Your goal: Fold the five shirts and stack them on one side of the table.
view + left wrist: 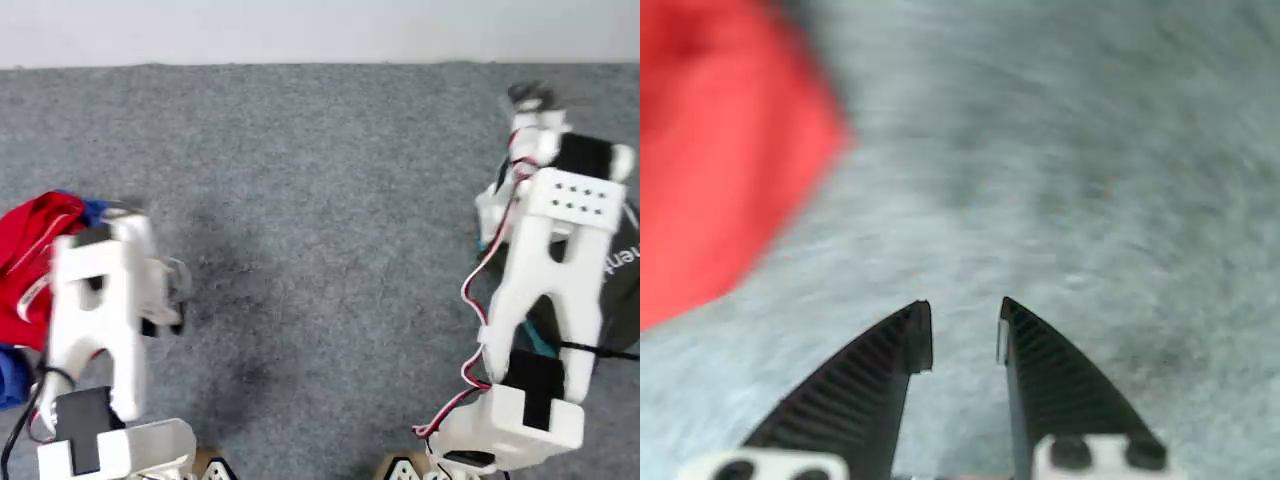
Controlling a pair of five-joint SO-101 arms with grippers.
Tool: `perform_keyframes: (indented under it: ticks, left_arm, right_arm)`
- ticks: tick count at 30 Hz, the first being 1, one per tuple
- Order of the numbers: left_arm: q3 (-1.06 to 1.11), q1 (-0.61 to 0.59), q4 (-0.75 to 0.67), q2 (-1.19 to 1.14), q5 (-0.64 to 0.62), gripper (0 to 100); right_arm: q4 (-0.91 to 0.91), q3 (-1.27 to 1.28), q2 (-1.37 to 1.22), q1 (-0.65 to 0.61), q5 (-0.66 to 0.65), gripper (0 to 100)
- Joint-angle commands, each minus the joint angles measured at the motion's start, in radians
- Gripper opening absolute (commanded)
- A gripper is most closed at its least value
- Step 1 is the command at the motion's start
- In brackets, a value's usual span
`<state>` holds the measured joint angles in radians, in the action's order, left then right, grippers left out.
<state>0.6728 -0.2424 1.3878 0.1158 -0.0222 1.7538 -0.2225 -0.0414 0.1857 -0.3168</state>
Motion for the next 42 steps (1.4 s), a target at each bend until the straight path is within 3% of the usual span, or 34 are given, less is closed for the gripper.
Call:
perform_keyframes:
  ticks: [1,7,13,21,32,36,42]
  left_arm:
    - [0.163,0.135,-0.172,0.041,-0.002,12]
    - [0.407,0.227,-0.488,0.049,0.002,12]
    - [0.414,0.321,-0.470,0.028,0.002,12]
    - [0.384,0.321,-0.454,-0.014,0.002,12]
    - [0.384,0.321,-0.454,-0.014,0.002,12]
    - [0.384,0.321,-0.454,-0.014,0.002,12]
    - [0.384,0.321,-0.454,-0.014,0.002,12]
  right_arm:
    - [0.039,0.094,0.053,-0.022,-0.014,31.8]
    - [-0.002,0.212,0.047,-0.027,-0.021,31.8]
    - [-0.077,0.367,0.045,-0.085,-0.025,31.8]
    - [-0.130,0.480,0.045,-0.189,-0.025,31.8]
    - [-0.131,0.529,0.044,-0.193,-0.028,31.8]
    - [-0.133,0.559,0.044,-0.193,-0.114,31.8]
    - [-0.148,0.585,0.044,-0.193,-0.137,31.8]
